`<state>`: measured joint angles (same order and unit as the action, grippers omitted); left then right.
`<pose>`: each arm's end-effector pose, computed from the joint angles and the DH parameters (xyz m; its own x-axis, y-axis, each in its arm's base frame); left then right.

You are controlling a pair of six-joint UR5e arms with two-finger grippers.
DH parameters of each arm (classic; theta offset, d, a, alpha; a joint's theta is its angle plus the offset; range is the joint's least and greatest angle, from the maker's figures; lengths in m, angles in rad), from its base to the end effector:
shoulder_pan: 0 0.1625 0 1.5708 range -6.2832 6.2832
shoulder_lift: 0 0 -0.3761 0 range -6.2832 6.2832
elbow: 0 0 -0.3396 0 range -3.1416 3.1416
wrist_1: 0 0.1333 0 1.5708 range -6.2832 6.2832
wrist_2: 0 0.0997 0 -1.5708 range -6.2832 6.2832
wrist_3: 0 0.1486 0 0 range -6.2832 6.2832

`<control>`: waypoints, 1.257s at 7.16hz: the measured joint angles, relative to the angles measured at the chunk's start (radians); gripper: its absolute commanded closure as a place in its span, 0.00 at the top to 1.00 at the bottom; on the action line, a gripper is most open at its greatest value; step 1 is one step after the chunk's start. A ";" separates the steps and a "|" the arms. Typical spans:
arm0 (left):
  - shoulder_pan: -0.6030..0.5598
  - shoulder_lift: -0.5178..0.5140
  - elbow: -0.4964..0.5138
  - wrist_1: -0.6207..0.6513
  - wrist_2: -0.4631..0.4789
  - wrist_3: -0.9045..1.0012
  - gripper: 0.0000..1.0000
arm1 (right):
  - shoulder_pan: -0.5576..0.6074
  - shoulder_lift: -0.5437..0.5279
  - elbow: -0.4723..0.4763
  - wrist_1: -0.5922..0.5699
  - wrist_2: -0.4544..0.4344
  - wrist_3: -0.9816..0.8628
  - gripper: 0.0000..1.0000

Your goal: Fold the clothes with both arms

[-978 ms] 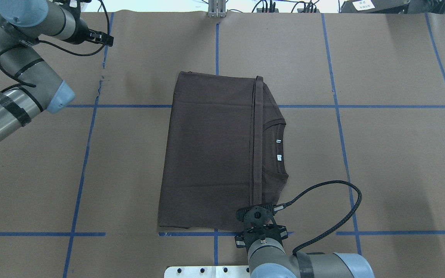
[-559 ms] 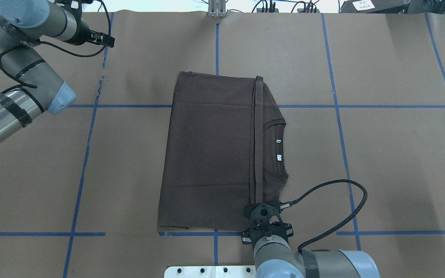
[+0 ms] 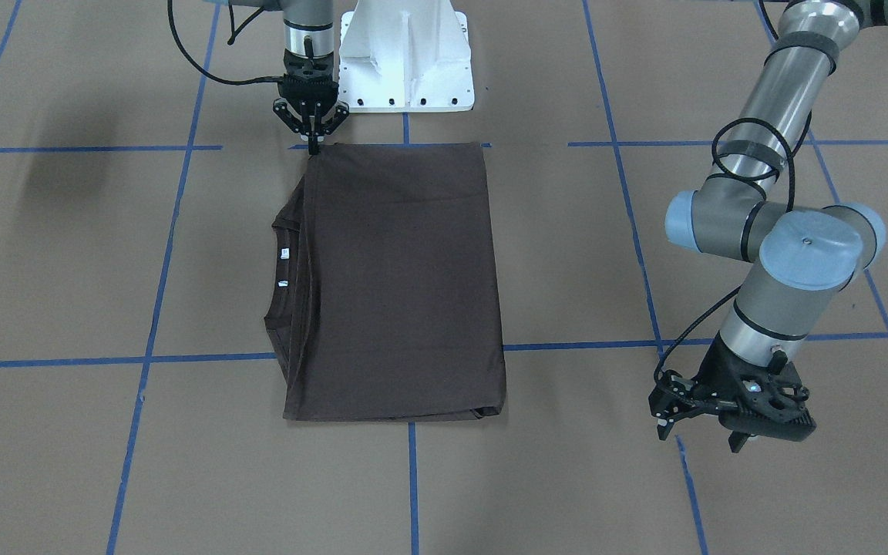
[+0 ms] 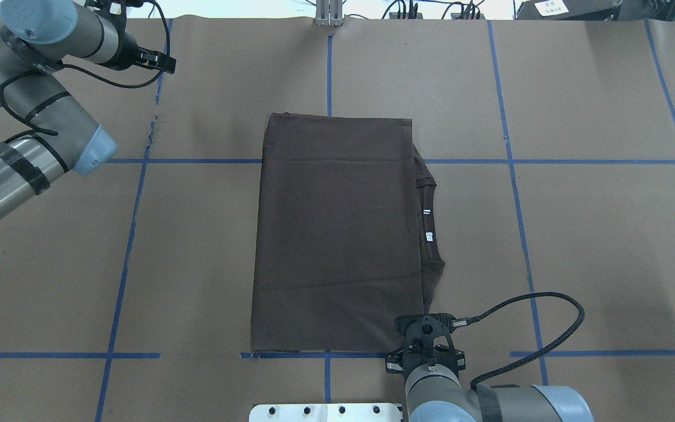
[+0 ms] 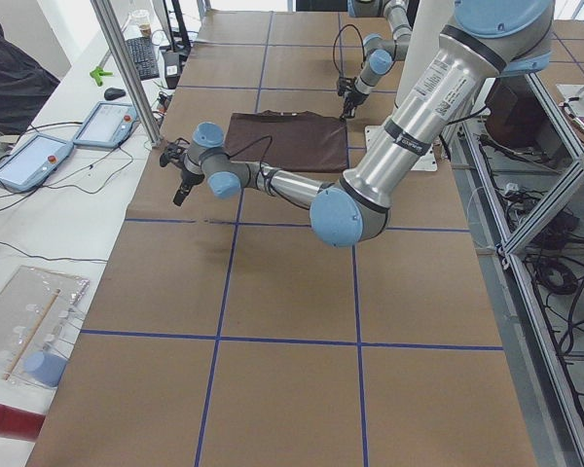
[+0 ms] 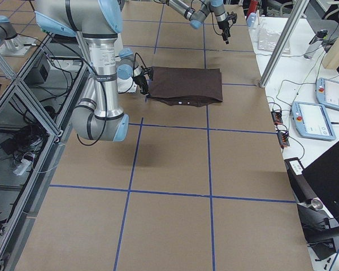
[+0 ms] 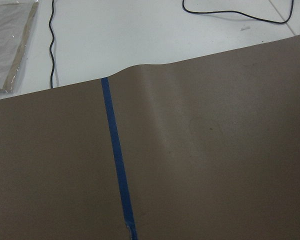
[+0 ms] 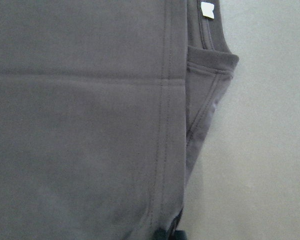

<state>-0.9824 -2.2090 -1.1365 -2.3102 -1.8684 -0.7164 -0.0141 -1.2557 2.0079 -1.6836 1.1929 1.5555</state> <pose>0.3306 -0.6572 0.3985 0.7144 0.2284 -0.6614 0.1900 0.8464 0.4975 -0.5295 -0.1807 0.3394 0.8055 -0.0256 0.5921 -0.1947 0.9322 0.3052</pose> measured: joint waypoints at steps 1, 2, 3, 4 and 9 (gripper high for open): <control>0.002 0.000 -0.001 0.000 0.000 0.000 1.00 | 0.006 0.003 0.004 0.003 0.003 0.001 1.00; 0.006 0.000 -0.004 0.000 0.000 -0.008 1.00 | 0.022 0.005 0.017 0.012 0.008 -0.002 1.00; 0.022 0.000 -0.020 0.001 0.000 -0.041 1.00 | 0.045 0.002 0.035 0.055 0.017 -0.004 1.00; 0.056 0.009 -0.055 0.003 -0.001 -0.098 1.00 | 0.063 -0.020 0.047 0.150 0.031 -0.005 1.00; 0.440 0.298 -0.586 0.015 0.147 -0.676 0.63 | 0.127 -0.112 0.070 0.442 0.040 0.163 1.00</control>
<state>-0.5424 -1.9106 -1.7225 -2.2952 -1.7216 -1.3927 0.1131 -1.3678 2.0781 -1.2421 1.2326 1.7181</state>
